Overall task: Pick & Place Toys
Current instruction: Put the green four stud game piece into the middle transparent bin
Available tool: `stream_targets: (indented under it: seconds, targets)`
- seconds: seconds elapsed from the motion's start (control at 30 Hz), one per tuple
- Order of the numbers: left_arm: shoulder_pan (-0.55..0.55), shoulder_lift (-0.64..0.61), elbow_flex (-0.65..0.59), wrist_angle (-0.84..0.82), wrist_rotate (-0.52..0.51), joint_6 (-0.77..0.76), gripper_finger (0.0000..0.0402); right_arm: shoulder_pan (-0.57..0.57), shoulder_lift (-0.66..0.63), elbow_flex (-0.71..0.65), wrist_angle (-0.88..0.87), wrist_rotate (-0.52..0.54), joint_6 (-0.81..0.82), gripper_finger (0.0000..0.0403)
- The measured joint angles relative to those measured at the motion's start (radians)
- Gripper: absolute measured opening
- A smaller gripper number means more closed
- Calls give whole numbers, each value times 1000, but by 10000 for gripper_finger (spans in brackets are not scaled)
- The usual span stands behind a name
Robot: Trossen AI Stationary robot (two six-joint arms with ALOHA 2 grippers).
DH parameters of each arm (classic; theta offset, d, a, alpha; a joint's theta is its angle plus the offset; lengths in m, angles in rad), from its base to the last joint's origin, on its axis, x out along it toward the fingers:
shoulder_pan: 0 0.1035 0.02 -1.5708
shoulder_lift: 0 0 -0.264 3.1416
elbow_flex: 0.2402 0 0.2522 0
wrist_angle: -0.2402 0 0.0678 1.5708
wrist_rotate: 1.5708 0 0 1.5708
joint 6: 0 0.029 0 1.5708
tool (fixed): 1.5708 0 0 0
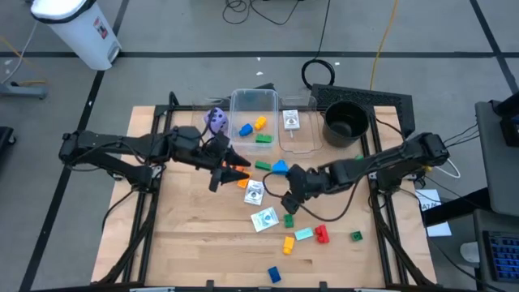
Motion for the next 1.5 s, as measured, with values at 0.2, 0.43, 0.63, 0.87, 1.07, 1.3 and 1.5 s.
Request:
stream_targets:
  seconds: [0.2,0.43,0.63,0.87,1.07,1.3,1.5]
  targets:
    - [-19,0,0,1,-76,16,251,80,63,0,8,51,215,254]
    - [-19,0,0,1,-91,16,251,154,167,0,56,43,311,254]
    - [-19,0,0,-16,-92,7,250,191,187,0,119,41,360,252]
    - [-19,0,0,-51,-92,1,251,202,204,0,155,11,366,197]
    - [-28,0,0,-57,-92,-11,251,201,228,0,184,-10,380,155]
    - [-42,0,0,-50,-69,-26,250,196,238,-4,179,-34,360,151]
    - [-42,-13,0,-2,20,-63,250,186,239,-91,237,-91,415,150]
